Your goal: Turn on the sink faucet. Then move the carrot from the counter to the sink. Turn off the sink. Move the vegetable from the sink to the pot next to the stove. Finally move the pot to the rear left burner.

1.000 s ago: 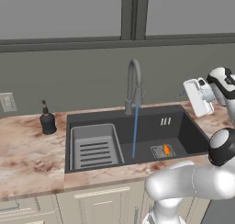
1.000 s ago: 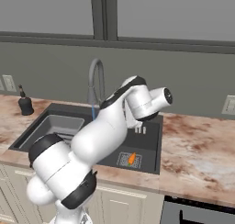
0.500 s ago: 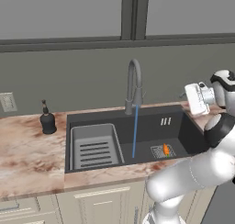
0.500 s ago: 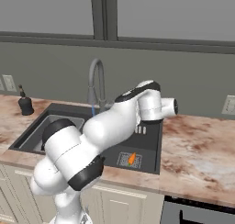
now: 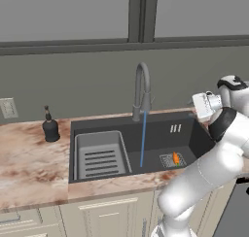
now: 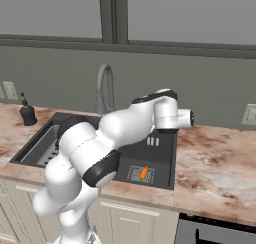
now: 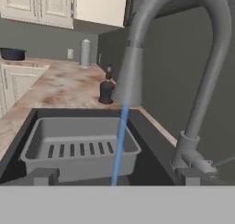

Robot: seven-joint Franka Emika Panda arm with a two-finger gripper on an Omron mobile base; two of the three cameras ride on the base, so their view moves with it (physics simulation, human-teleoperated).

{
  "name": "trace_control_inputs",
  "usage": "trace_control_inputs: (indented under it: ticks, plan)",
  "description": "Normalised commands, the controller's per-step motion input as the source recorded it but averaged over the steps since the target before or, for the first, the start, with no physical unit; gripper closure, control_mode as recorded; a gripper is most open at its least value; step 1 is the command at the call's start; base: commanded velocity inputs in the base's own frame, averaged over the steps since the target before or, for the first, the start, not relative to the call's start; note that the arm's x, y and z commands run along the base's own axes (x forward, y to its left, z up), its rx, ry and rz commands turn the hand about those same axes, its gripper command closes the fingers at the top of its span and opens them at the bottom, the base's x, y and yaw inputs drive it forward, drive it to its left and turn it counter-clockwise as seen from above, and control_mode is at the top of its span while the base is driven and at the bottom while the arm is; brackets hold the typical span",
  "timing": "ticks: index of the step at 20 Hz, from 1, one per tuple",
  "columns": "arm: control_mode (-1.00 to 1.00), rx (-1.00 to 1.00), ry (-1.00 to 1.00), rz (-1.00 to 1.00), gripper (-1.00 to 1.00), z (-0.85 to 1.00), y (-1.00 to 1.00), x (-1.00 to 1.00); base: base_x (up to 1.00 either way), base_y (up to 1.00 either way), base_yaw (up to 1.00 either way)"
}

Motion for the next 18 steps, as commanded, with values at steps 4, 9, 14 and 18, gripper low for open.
trace_control_inputs:
  ticks: [4,9,14,18]
  plan:
    - [-1.00,0.00,0.12,-0.02,-1.00,-0.22,0.14,0.67,0.00,0.00,0.00]
    - [-1.00,0.02,0.06,0.03,-1.00,-0.23,0.00,0.37,0.00,0.00,0.00]
    - [-1.00,0.07,0.04,0.03,-1.00,-0.13,0.01,0.60,0.00,0.00,0.00]
    - [-1.00,0.06,0.04,0.01,-1.00,-0.03,0.14,0.60,0.00,0.00,0.00]
